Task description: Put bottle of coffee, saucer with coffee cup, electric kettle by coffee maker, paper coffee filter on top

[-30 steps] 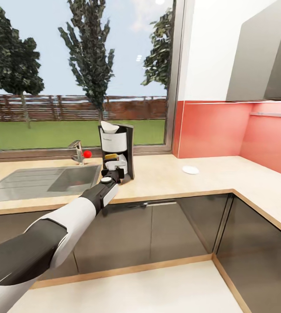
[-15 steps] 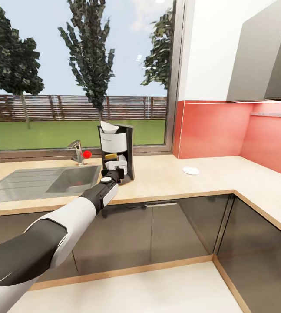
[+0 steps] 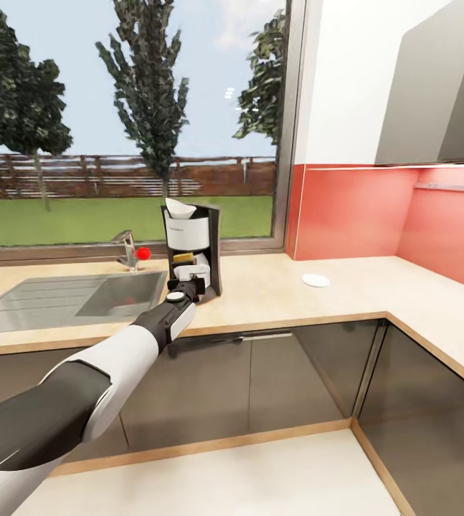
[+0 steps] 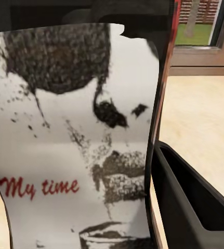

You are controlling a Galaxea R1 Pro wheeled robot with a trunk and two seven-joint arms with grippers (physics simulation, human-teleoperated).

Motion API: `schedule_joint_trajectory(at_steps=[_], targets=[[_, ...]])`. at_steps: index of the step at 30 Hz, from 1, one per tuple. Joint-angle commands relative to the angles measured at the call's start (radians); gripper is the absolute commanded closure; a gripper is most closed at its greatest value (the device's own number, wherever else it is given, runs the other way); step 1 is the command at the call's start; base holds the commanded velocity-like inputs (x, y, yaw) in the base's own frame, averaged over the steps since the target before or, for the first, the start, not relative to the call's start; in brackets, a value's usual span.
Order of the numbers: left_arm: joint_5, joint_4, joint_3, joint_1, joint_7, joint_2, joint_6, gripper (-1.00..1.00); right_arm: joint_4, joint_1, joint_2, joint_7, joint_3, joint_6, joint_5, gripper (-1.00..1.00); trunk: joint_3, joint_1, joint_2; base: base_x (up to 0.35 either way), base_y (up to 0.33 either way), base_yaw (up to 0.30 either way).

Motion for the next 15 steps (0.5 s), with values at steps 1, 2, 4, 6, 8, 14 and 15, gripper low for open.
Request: schedule_joint_trajectory(at_steps=[1, 2, 4, 6, 8, 14, 15], targets=[[0.007, 0.001, -0.009, -0.001, 0.006, 0.0, -0.003, 1.0, 0.004, -0.001, 0.0, 0.007, 0.006, -0.006, -0.011, -1.0, -0.003, 0.0, -0.001, 0.0, 0.0, 0.0], [0.007, 0.001, -0.009, -0.001, 0.006, 0.0, -0.003, 1.0, 0.004, -0.001, 0.0, 0.007, 0.006, -0.006, -0.011, -1.0, -0.004, 0.0, -0.001, 0.0, 0.0, 0.0], [0.007, 0.001, -0.009, -0.001, 0.006, 0.0, -0.003, 1.0, 0.004, -0.001, 0.0, 0.007, 0.006, -0.006, -0.011, -1.0, -0.007, 0.0, -0.001, 0.0, 0.0, 0.0], [0.007, 0.001, -0.009, -0.001, 0.006, 0.0, -0.003, 1.0, 0.004, -0.001, 0.0, 0.007, 0.006, -0.006, -0.011, -1.0, -0.01, 0.0, -0.001, 0.0, 0.0, 0.0], [0.007, 0.001, -0.009, -0.001, 0.006, 0.0, -0.003, 1.0, 0.004, -0.001, 0.0, 0.007, 0.006, -0.006, -0.011, -1.0, -0.013, 0.0, -0.001, 0.0, 0.0, 0.0], [0.007, 0.001, -0.008, -0.001, 0.006, 0.0, -0.023, 1.0, 0.004, -0.001, 0.0, 0.007, 0.006, -0.006, -0.011, -1.0, -0.017, 0.0, -0.001, 0.0, 0.0, 0.0], [0.006, 0.008, -0.008, 0.001, 0.006, 0.0, -0.042, 1.0, 0.004, -0.001, 0.0, 0.007, 0.006, -0.006, -0.011, -1.0, -0.017, 0.0, -0.001, 0.0, 0.0, 0.0]])
